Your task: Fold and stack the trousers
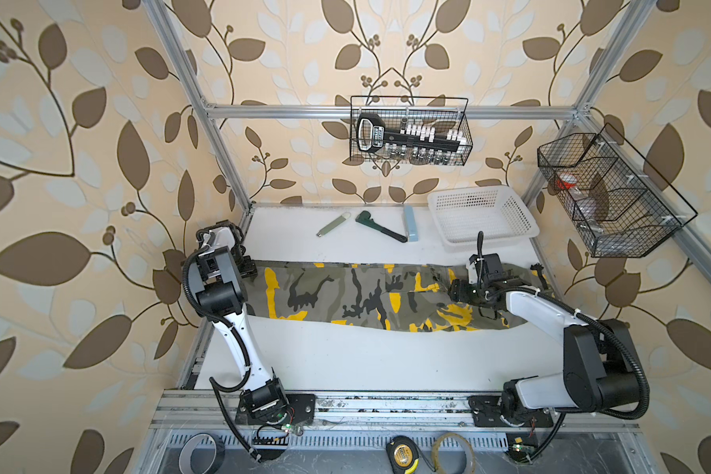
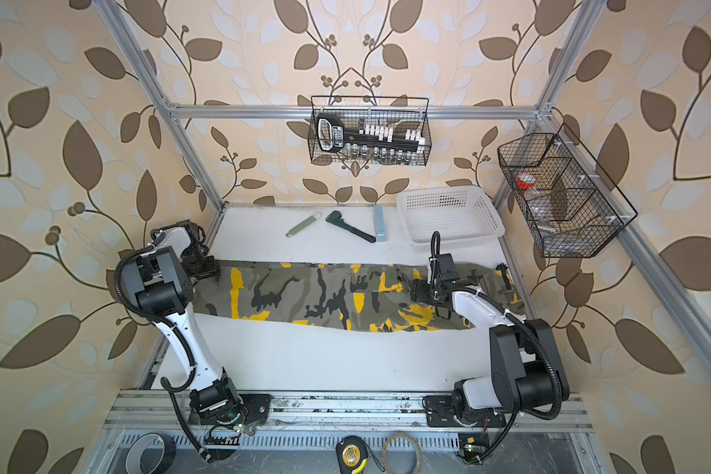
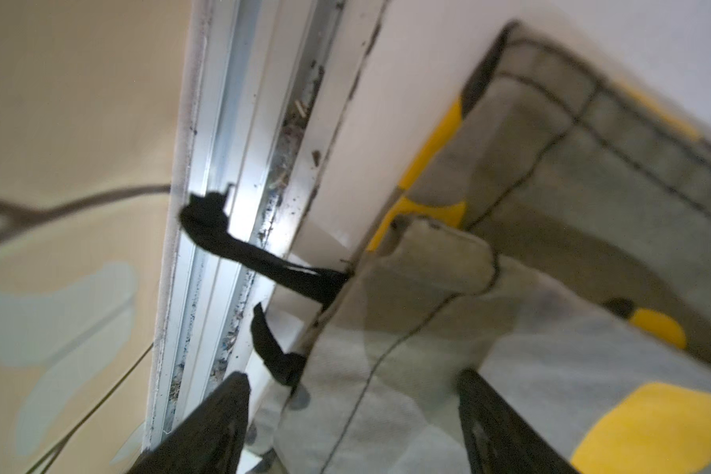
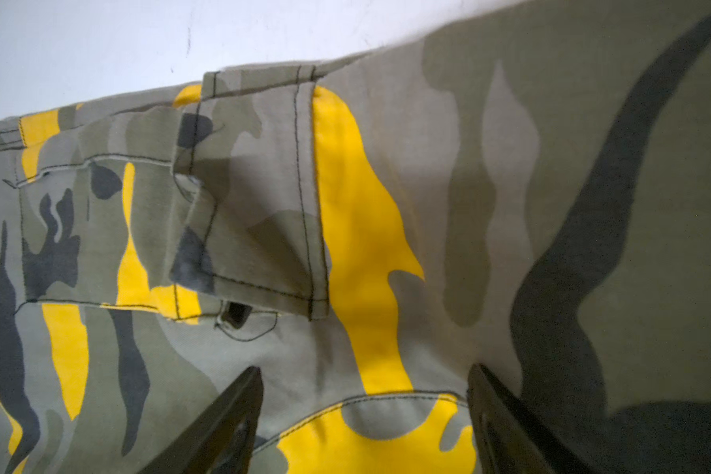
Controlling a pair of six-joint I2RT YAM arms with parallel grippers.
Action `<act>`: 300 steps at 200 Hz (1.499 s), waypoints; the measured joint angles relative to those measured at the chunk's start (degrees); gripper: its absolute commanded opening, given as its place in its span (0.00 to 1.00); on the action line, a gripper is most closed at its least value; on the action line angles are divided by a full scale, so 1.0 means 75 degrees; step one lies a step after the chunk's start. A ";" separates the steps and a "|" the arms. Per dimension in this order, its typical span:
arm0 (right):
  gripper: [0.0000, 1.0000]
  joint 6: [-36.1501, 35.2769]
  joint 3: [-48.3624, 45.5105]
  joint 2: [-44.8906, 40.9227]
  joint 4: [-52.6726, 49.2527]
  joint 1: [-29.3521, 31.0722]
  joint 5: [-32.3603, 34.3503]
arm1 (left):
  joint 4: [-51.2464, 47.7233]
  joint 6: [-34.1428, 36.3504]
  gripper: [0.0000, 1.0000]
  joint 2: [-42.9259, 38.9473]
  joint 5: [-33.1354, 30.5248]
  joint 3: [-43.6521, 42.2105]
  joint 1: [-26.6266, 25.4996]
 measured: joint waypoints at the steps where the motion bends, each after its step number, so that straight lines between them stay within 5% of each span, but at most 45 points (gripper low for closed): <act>1: 0.78 0.0003 -0.0003 0.0009 -0.0003 -0.0012 -0.0009 | 0.0000 0.0000 0.81 0.0000 0.0000 0.0000 0.0003; 40: 0.78 0.0201 -0.0044 0.0428 0.0052 -0.0562 -0.0099 | 0.0035 0.0000 0.78 0.0012 0.0125 -0.0003 0.0111; 113: 0.78 0.0254 -0.0064 0.0425 0.0090 -0.0831 -0.0187 | 0.0061 -0.0166 0.67 0.0134 0.1836 -0.0003 0.0796; 159: 0.77 0.0318 -0.0131 0.0286 0.0020 -0.0903 -0.0213 | 0.0166 -0.0289 0.29 0.0114 0.2008 -0.0067 0.0836; 213: 0.77 0.0402 -0.0289 -0.0122 -0.0146 -0.1005 -0.0277 | 0.0131 -0.0376 0.00 0.0090 0.2562 -0.0073 0.0743; 300: 0.77 0.0603 -0.0545 -0.0810 -0.0283 -0.0927 -0.0443 | -0.0825 -0.1049 0.00 -0.0930 0.2098 -0.0073 0.0519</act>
